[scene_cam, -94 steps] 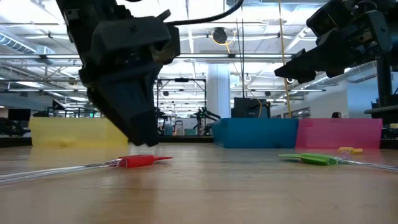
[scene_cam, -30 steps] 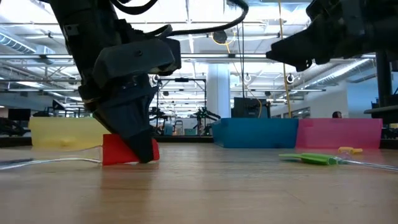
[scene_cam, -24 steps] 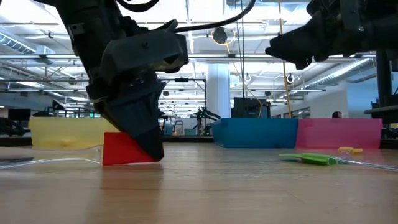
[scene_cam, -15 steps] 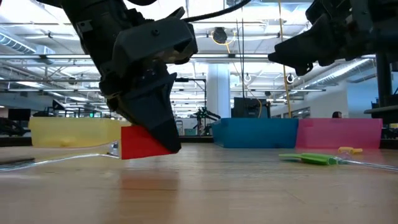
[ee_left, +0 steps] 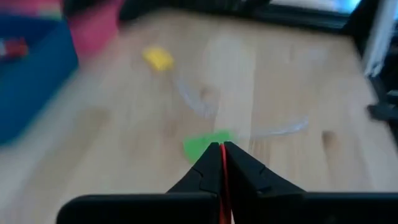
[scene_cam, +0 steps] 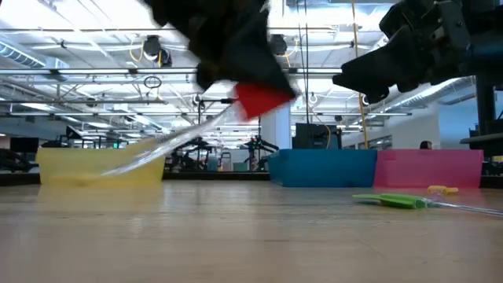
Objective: Pick & Place Kitchen Items
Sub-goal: Put the red spatula into the pink bin
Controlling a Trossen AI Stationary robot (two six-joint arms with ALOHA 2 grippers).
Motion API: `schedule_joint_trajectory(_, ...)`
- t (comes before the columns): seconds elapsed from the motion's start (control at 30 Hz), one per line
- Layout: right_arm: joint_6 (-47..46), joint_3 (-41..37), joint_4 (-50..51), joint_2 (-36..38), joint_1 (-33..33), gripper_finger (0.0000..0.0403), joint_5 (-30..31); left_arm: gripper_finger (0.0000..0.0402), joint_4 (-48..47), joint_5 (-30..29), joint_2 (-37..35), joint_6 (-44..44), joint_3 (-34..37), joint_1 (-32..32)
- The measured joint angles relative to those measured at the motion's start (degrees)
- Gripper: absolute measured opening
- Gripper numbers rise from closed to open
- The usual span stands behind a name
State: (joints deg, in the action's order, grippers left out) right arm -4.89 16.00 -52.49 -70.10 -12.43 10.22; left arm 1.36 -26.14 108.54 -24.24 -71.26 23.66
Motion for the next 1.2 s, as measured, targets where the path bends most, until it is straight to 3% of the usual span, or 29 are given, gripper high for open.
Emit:
schedule_joint_trajectory(0.17, 0.0, -0.1, -8.0, -4.4, 0.0, 0.0166, -1.0, 0.001, 9.9, 0.1, -3.9, 12.3, -0.1, -0.5)
schedule_joint_trajectory(0.4, 0.0, 1.4, -22.1, -12.1, 0.0, 0.0166, -12.6, 0.0006, 23.5, -0.2, -5.6, 25.0, 0.0, -2.6)
schedule_joint_trajectory(0.63, 0.3, 7.0, -24.5, -18.1, -0.1, 0.0166, -13.3, 0.0005, 25.5, -0.5, -4.9, 24.1, 0.1, -6.1)
schedule_joint_trajectory(0.9, 2.7, 8.3, -25.9, -18.9, -0.1, 0.0162, -13.0, 0.0006, 25.2, -0.9, -4.3, 23.1, 0.0, -6.8)
schedule_joint_trajectory(1.03, 2.8, 8.3, -27.3, -18.8, -0.1, 0.0134, -12.9, 0.0012, 25.3, -0.9, -4.3, 23.2, 0.0, -6.8)
schedule_joint_trajectory(1.2, 2.9, 8.3, -27.1, -18.8, 0.0, 0.0066, -12.6, 0.0005, 25.0, -0.9, -4.3, 23.0, 0.0, -6.8)
